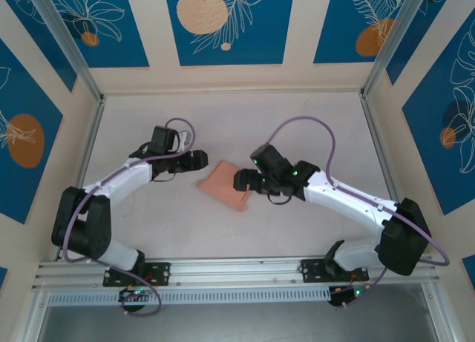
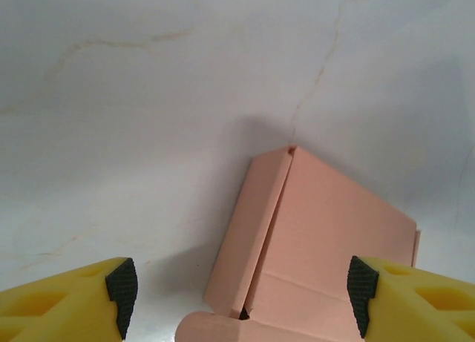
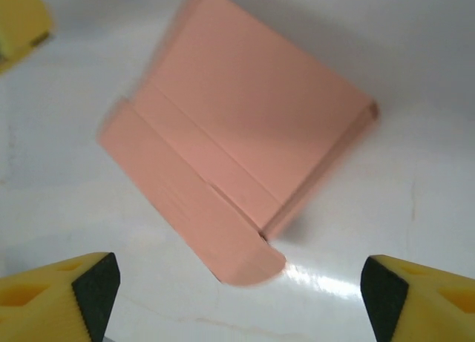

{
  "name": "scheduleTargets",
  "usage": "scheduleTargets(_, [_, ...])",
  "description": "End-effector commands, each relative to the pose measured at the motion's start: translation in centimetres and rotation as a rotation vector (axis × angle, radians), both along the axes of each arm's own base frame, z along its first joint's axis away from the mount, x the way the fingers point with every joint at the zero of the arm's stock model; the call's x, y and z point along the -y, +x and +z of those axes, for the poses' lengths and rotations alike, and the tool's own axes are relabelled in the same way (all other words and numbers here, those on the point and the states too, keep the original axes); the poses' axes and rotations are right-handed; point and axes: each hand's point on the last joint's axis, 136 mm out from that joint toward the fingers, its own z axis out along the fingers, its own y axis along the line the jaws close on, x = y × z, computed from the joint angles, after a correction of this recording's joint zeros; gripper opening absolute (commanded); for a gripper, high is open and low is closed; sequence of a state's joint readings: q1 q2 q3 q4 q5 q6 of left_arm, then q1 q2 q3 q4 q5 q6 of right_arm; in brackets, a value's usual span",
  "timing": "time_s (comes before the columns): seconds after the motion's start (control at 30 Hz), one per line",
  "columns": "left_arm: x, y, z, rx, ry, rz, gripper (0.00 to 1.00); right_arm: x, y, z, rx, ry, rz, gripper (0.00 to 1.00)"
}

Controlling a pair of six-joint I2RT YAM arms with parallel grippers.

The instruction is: Fold the paper box

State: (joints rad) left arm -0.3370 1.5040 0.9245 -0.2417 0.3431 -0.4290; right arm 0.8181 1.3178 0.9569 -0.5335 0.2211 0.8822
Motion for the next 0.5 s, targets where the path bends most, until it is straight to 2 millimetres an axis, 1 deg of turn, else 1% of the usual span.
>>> scheduleTargets(0.0, [1.9,-1.1,-1.0,-0.026,0.012,-0.13,0.76,-0.4,-1.2,-2.0,-0.147,0.15,-0.155,0.91])
scheduleTargets(0.07, [2.8,-1.2,-1.7,-0.043,0.018,-0.167,0.76,-0.4,-1.4,-3.4,-0.193,0.176,-0.175,0.92])
scheduleTargets(0.13, [3.4,-1.1,-2.4,-0.056,0.017,-0.191,0.76,-0.5,-1.2,-4.5,-0.215,0.201,-0.189,0.93])
scheduleTargets(0.2, [4.0,-1.0,-3.1,-0.069,0.007,-0.203,0.74,-0.4,-0.8,-5.7,-0.241,0.23,-0.213,0.94])
scheduleTargets(0.27, [4.2,-0.7,-3.7,-0.079,0.005,-0.203,0.71,-0.7,-0.2,-6.5,-0.244,0.283,-0.222,0.94])
scheduleTargets(0.4, [4.2,-0.1,-4.8,-0.101,0.019,-0.186,0.64,-1.5,1.1,-7.3,-0.217,0.392,-0.207,0.94])
scheduleTargets(0.47, [4.2,0.0,-5.2,-0.11,0.018,-0.178,0.61,-1.5,1.9,-7.6,-0.204,0.422,-0.217,0.94])
